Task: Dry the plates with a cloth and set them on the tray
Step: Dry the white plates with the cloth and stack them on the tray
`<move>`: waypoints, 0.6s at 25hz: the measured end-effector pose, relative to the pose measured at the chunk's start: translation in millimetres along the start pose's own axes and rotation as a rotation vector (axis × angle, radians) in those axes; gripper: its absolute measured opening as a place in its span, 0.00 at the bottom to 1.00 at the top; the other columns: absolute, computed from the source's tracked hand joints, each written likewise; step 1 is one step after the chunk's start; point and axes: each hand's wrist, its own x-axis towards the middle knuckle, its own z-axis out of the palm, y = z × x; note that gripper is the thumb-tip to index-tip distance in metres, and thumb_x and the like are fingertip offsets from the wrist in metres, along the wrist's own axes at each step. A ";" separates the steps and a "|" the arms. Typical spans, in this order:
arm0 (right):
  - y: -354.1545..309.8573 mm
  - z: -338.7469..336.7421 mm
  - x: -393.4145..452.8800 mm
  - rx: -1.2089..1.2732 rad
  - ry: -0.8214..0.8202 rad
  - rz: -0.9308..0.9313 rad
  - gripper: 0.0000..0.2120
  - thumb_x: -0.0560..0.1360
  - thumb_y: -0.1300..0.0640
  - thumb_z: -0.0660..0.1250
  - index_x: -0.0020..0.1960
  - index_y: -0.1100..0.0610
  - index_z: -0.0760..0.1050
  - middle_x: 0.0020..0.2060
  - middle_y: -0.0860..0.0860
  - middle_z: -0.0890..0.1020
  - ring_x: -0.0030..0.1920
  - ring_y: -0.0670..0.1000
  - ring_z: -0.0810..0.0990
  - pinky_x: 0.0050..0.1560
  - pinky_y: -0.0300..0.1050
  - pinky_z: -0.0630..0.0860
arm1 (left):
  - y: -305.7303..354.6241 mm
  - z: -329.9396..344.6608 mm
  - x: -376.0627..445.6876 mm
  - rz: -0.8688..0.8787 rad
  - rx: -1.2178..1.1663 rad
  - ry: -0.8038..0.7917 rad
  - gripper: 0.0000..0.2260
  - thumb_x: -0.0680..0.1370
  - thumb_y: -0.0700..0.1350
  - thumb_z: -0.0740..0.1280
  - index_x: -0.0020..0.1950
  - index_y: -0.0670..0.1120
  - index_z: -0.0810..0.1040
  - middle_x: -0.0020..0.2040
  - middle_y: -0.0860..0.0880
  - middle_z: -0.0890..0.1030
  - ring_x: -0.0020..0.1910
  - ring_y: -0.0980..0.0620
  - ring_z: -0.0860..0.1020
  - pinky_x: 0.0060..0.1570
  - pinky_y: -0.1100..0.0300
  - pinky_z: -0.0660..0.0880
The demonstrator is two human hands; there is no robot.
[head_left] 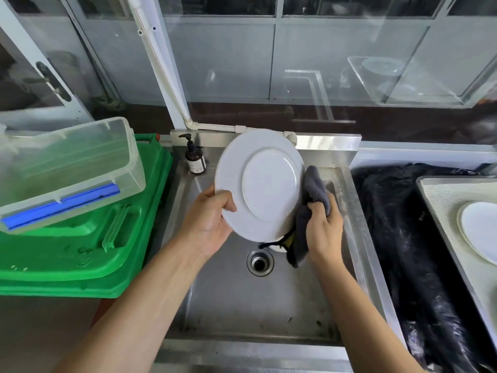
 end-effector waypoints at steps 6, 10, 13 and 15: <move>17.6 20.9 -22.6 0.391 0.026 0.371 0.16 0.73 0.52 0.71 0.61 0.49 0.79 0.52 0.51 0.86 0.55 0.51 0.85 0.55 0.50 0.80 | -6.5 8.5 2.3 0.077 -0.089 -0.065 0.20 0.69 0.26 0.55 0.45 0.46 0.80 0.49 0.47 0.84 0.49 0.48 0.82 0.54 0.49 0.77; 16.4 10.3 -12.5 0.452 0.055 0.330 0.23 0.68 0.53 0.76 0.61 0.55 0.81 0.53 0.55 0.87 0.57 0.55 0.85 0.58 0.52 0.81 | -6.3 5.0 -3.1 0.078 -0.141 -0.120 0.22 0.70 0.27 0.55 0.53 0.46 0.79 0.53 0.45 0.83 0.53 0.46 0.80 0.52 0.50 0.77; 10.5 -8.1 4.8 0.360 0.031 0.235 0.17 0.69 0.54 0.77 0.57 0.52 0.83 0.50 0.53 0.88 0.55 0.54 0.86 0.53 0.49 0.82 | 10.8 -3.0 0.0 0.050 -0.054 -0.125 0.14 0.75 0.39 0.64 0.60 0.47 0.78 0.53 0.46 0.84 0.53 0.47 0.81 0.48 0.51 0.78; 3.1 -17.9 11.3 0.276 -0.031 0.159 0.14 0.68 0.52 0.78 0.53 0.49 0.84 0.48 0.52 0.88 0.52 0.52 0.87 0.52 0.48 0.83 | 20.4 -8.9 1.0 0.000 0.068 -0.118 0.18 0.72 0.48 0.72 0.61 0.48 0.79 0.55 0.46 0.85 0.53 0.46 0.83 0.46 0.50 0.82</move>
